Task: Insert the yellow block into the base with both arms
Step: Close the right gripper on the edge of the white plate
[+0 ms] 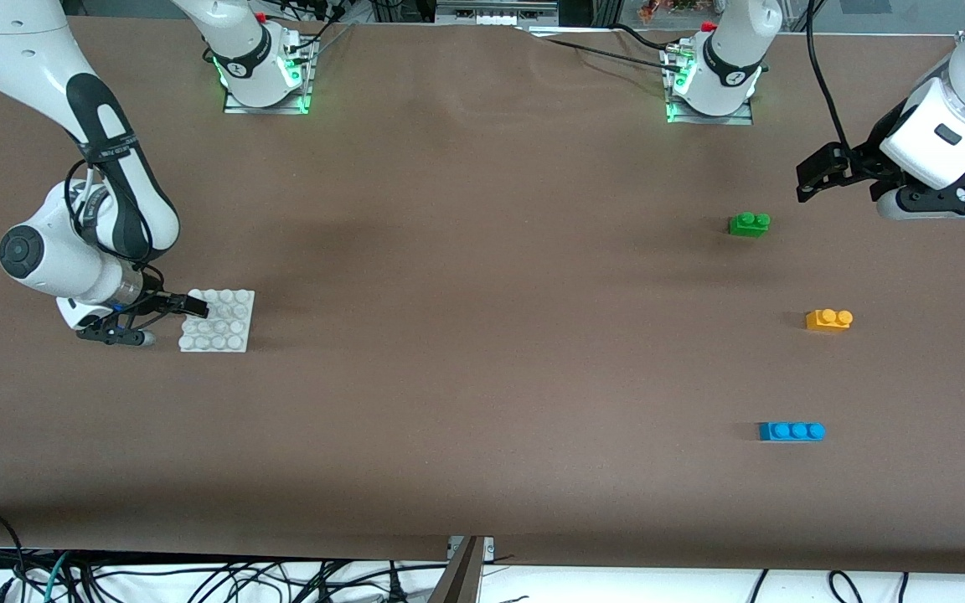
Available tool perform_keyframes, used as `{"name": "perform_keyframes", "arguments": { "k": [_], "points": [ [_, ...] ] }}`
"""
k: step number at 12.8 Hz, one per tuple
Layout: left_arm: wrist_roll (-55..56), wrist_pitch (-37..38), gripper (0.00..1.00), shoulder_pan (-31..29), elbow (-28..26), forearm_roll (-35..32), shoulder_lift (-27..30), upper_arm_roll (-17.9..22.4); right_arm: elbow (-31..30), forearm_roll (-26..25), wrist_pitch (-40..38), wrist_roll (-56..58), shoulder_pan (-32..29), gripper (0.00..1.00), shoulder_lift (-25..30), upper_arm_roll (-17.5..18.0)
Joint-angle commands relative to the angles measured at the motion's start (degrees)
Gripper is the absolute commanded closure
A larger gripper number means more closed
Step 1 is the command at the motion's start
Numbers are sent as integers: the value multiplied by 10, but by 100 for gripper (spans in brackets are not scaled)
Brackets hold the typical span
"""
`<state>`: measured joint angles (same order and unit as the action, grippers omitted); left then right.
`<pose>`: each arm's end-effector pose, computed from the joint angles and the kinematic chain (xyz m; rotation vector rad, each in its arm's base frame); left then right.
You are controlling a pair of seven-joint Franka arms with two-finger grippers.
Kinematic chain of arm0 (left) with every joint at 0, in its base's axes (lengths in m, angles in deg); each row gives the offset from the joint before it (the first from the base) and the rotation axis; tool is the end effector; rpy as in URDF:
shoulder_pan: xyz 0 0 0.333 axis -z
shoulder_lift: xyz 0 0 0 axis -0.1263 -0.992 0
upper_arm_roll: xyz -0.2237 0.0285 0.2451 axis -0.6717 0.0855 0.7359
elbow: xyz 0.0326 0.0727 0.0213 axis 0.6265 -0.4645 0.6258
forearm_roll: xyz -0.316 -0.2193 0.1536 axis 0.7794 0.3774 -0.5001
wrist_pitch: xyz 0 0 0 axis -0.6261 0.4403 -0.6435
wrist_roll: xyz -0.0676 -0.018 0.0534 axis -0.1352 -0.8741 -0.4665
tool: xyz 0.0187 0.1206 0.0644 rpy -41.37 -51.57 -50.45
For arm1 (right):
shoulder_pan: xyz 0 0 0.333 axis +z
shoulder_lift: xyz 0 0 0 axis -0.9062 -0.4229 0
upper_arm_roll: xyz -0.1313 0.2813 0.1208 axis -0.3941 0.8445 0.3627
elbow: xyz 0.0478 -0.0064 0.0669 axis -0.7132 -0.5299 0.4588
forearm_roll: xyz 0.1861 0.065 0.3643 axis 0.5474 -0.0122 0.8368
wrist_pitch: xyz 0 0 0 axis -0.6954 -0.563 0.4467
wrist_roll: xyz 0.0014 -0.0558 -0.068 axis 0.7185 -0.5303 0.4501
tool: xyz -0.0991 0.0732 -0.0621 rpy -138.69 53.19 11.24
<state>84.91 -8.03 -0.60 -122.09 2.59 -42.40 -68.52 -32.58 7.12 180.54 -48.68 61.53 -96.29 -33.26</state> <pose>0.5597 -0.0770 0.5962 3.1358 0.0801 -0.1317 0.5975 -0.0737 0.1580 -3.0596 0.1812 0.0946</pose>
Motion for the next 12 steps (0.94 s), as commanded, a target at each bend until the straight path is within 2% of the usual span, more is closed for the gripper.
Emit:
{"name": "perform_keyframes", "arguments": {
  "k": [1, 8, 12],
  "points": [
    [5, 11, 0, 1, 17, 17, -3, -1, 1, 17, 6, 19, -6, 0, 0, 9],
    [3, 10, 0, 1, 32, 22, -6, 1, 26, 18, 6, 27, -7, 0, -29, 10],
    [4, 10, 0, 1, 32, 21, -6, 1, 26, 38, 4, 32, -6, 0, -29, 10]
  ]
}}
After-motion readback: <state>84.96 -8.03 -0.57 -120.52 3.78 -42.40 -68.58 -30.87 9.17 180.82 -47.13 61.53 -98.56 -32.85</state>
